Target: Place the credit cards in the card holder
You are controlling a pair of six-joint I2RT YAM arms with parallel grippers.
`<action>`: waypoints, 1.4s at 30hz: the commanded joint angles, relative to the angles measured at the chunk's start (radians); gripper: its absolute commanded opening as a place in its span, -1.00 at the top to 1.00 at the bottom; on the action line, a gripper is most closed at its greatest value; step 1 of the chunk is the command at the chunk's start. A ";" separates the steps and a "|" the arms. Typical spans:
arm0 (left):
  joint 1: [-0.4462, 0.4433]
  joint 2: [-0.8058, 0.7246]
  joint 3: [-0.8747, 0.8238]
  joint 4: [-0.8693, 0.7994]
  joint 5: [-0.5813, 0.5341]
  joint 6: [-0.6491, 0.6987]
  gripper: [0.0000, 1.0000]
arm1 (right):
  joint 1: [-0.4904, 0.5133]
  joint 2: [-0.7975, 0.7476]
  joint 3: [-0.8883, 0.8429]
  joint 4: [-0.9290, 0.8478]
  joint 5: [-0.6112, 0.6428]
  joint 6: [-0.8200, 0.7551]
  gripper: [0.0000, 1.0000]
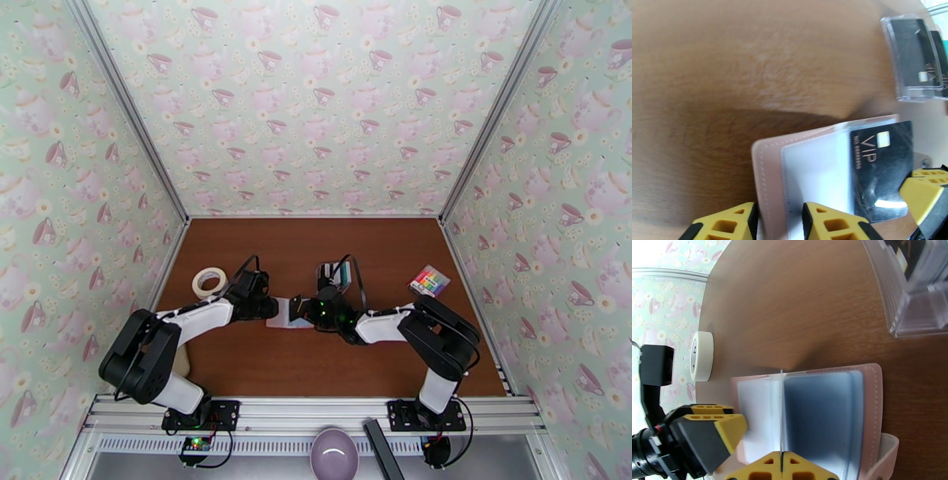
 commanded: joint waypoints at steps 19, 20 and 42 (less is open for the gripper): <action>0.003 0.082 -0.006 -0.017 -0.028 -0.043 0.58 | 0.018 0.086 -0.026 0.144 -0.006 0.041 0.97; 0.003 0.080 -0.011 -0.011 -0.027 -0.050 0.58 | 0.023 0.085 -0.028 0.145 -0.001 0.043 0.97; -0.008 0.067 -0.077 0.051 -0.038 -0.141 0.53 | 0.061 0.041 -0.159 0.200 0.152 0.126 0.99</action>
